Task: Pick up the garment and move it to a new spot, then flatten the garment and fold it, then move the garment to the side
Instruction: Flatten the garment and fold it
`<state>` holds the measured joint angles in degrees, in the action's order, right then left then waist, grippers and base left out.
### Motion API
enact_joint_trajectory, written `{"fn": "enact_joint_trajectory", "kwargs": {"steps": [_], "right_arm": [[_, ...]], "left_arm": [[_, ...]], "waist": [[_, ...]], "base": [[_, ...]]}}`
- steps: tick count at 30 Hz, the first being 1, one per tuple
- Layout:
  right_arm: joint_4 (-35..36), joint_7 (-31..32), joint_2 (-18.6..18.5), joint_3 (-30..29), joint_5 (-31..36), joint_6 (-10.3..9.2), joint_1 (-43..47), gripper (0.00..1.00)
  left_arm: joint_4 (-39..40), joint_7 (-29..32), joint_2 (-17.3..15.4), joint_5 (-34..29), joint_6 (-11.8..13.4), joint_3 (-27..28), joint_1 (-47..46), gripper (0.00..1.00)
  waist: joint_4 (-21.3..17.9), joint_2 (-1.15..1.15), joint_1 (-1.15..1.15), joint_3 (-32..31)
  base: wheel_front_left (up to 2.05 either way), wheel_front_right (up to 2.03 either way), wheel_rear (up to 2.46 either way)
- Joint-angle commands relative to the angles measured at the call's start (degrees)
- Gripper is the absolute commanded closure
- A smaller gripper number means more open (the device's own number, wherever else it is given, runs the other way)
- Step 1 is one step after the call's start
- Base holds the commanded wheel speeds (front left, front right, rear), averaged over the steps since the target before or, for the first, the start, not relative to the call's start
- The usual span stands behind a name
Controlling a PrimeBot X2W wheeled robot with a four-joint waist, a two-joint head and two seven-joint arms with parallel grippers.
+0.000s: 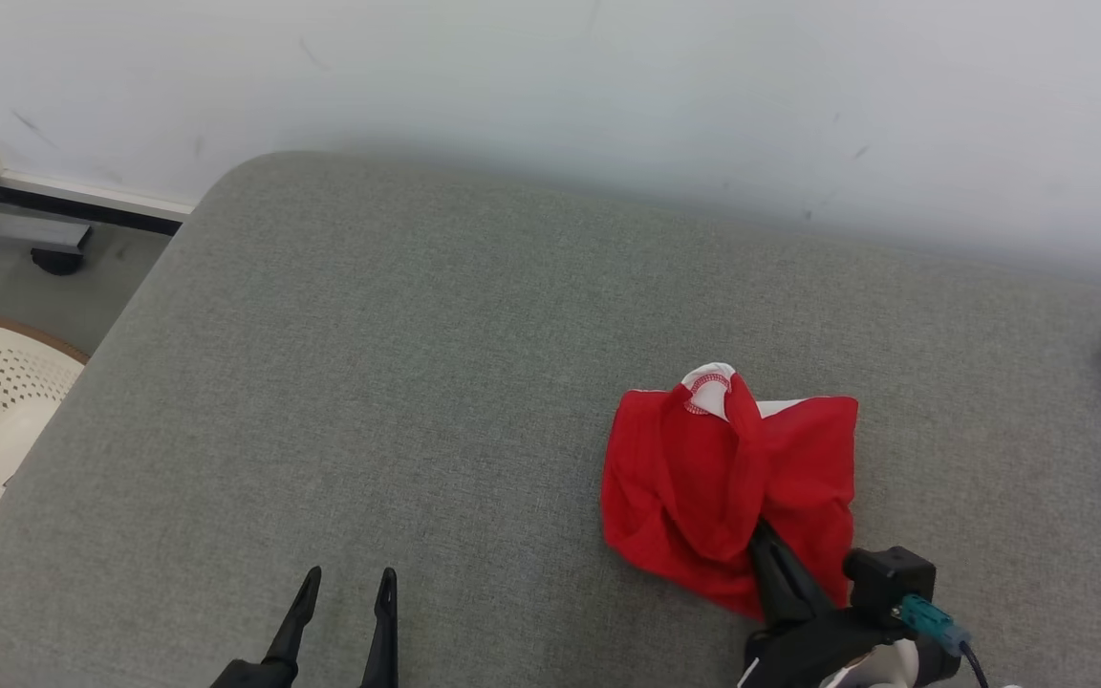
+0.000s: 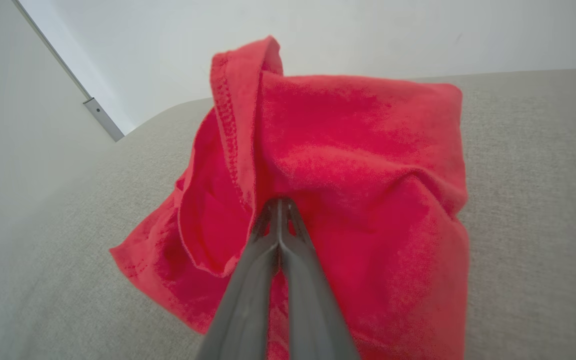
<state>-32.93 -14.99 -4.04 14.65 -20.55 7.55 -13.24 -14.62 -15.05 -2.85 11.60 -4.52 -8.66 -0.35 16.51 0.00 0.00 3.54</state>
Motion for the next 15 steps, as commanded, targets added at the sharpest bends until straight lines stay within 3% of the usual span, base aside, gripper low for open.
{"fn": "enact_joint_trajectory", "kwargs": {"steps": [1, 15], "right_arm": [[-0.73, -0.19, 0.43, 0.55, 0.27, -0.11, -0.74, 1.00], [-5.01, -0.19, 1.18, 15.85, -8.90, -0.11, -4.64, 1.00]], "left_arm": [[-0.27, -0.18, -0.06, -0.70, -0.04, 0.05, -0.62, 0.00], [-1.39, -0.18, -0.06, -0.85, -0.71, -0.04, -0.56, 0.00]], "waist": [[0.39, 0.00, 0.00, 0.16], [1.91, 0.00, 0.00, -0.84]], "base": [[0.00, 0.00, 0.00], [0.00, 0.00, 0.00]]}}
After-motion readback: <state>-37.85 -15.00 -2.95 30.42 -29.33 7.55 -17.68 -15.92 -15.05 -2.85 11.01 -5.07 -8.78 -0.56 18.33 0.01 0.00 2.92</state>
